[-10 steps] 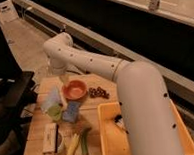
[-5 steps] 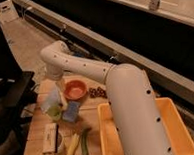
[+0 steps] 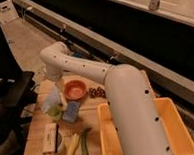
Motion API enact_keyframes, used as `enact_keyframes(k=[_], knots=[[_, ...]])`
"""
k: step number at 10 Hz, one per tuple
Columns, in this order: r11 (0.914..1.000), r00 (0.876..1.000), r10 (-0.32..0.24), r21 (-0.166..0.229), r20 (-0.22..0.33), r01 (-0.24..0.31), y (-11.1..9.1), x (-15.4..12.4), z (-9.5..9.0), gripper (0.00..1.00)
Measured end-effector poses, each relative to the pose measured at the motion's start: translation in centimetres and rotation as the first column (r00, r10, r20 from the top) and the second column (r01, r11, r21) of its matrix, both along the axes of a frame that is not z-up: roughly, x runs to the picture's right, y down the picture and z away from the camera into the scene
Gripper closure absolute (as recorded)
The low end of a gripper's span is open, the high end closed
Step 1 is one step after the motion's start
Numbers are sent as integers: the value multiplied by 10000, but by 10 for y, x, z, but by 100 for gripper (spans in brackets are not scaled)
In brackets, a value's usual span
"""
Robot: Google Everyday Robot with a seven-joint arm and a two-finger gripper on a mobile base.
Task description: Place towel in red bowl
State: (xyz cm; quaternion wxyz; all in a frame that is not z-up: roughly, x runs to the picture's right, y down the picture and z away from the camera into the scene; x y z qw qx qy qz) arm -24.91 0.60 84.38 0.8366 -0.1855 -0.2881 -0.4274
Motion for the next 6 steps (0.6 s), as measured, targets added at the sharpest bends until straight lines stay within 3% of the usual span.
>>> enact_keyframes(k=[2,6], knots=[[10000,9999,53,-36,-127,-53,3,-3,5,20],[9987,9997,185,-471,136,-179,30,-22,22,20]])
